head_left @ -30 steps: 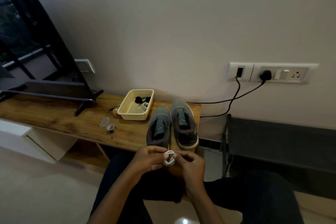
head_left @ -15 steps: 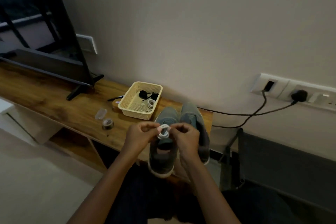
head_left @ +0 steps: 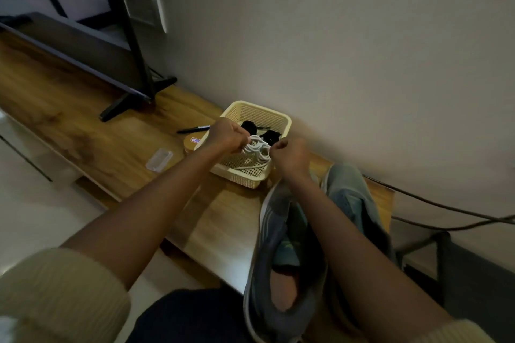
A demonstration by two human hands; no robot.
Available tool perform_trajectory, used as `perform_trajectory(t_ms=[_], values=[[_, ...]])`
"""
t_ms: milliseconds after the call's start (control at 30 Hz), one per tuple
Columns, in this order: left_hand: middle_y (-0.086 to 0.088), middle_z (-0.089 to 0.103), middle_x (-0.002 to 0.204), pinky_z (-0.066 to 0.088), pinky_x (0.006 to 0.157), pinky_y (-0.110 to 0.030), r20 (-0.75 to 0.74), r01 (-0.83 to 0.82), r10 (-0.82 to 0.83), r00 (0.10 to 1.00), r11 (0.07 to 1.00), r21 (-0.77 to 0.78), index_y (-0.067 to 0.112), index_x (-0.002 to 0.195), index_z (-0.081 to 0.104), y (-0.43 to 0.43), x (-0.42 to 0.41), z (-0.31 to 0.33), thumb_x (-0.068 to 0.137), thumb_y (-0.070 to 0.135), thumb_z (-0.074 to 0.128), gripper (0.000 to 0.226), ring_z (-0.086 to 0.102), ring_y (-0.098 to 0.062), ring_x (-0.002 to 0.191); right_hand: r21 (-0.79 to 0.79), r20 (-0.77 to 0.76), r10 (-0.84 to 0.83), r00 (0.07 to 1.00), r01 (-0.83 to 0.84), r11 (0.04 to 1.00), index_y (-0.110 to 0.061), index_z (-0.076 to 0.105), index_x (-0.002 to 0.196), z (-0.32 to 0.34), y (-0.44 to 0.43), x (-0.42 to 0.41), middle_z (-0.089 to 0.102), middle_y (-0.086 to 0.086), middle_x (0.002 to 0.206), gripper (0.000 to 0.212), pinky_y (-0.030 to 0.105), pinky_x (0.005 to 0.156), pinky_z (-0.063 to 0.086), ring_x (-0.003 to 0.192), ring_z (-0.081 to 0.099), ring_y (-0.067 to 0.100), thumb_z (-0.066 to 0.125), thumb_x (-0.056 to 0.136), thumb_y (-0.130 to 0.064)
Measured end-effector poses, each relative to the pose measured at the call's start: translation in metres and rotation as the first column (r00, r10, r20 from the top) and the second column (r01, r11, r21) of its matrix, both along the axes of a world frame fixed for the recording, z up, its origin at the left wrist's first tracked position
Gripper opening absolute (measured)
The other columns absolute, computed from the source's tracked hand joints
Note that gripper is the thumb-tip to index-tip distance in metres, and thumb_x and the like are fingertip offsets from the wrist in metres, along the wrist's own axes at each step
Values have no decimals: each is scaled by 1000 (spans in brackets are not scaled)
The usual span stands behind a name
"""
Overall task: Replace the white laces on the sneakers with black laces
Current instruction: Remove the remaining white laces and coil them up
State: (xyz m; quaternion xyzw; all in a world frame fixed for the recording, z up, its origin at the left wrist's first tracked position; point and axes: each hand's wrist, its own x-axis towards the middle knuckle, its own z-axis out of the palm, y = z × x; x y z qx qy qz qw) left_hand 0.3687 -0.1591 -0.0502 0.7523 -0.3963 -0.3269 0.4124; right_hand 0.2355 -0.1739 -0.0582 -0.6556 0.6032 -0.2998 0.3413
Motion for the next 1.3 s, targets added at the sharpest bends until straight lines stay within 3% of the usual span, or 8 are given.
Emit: perform_trajectory(t_ms=[200,367,533,733,867,1000,1133,1300], values=[[-19,70,101,56,81,-46,118,-57,48,992,996,75,6,87,72,-31,7,-39,86,1,62,12,66,-34,92,-80,-217,173,961,-194,978,0,69,81,-4,-8,0,59,9,73,9,27,57,37,68,53,18,60,79,-2],[-12,70,103,51,75,-32,289,-110,76,954,989,101,6,101,72,-33,9,-46,89,16,62,19,64,-29,95,-93,-219,155,963,-179,979,-1,67,76,-8,-6,1,58,10,72,9,28,56,39,67,54,20,59,81,-3],[-13,70,102,53,80,-37,285,-96,51,957,985,146,5,104,70,-32,5,-40,87,25,67,27,65,-29,94,-92,-235,152,960,-177,980,1,69,78,-1,-1,-2,66,16,79,13,30,57,42,70,60,24,59,82,-7],[-14,68,102,45,73,-34,438,-34,4,899,998,59,4,100,69,-34,0,-23,95,25,55,25,61,-31,98,-91,-380,301,875,-359,929,-4,69,81,35,21,-33,62,10,76,12,28,57,37,74,58,23,60,82,-12],[-9,66,112,49,83,-38,614,60,-47,788,998,-1,15,104,73,-47,-19,-16,95,26,55,23,57,-28,107,-126,-358,286,889,-349,928,-5,71,81,47,28,-57,67,10,81,14,33,65,49,77,61,25,61,82,-14],[-9,55,126,36,96,-40,777,-24,-123,618,984,175,15,112,67,-65,-34,-22,96,41,49,36,45,-30,121,-135,-293,251,923,-300,944,-2,71,79,42,21,-69,68,12,77,15,42,72,54,73,62,25,60,81,-12],[-8,55,127,32,97,-39,778,-73,-182,601,957,280,14,110,64,-76,-37,-30,90,50,54,42,41,-31,125,-135,-255,244,935,-285,949,-6,71,78,36,19,-80,68,9,78,13,40,72,55,74,62,22,60,81,-10],[-5,62,116,30,95,-36,732,-134,-76,677,965,224,15,102,64,-77,-45,-24,92,30,58,19,49,-26,117,-158,-195,204,959,-236,959,-9,72,81,31,20,-88,68,6,86,14,41,80,52,92,59,23,58,83,-9]])
